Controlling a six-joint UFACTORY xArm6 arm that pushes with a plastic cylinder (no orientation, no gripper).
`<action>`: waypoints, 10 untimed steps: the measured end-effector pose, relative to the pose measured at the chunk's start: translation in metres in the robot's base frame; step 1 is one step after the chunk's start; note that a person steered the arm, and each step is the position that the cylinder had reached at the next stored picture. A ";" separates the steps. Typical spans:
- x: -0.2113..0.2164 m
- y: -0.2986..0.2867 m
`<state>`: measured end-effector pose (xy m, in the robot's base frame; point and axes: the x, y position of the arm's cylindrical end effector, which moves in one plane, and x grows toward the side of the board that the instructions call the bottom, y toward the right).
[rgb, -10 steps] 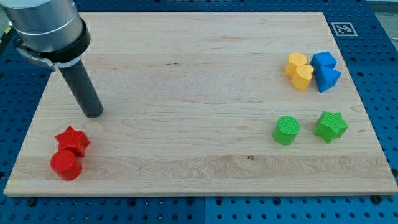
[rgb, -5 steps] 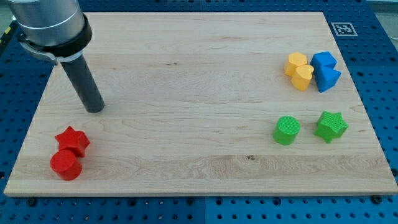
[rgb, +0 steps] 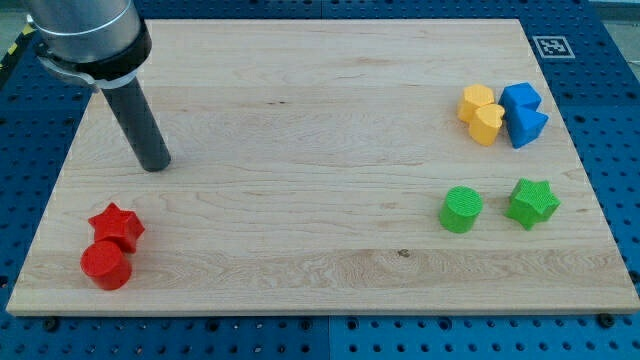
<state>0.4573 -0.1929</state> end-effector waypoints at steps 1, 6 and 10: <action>-0.004 0.000; -0.030 0.000; -0.045 0.000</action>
<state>0.4119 -0.1929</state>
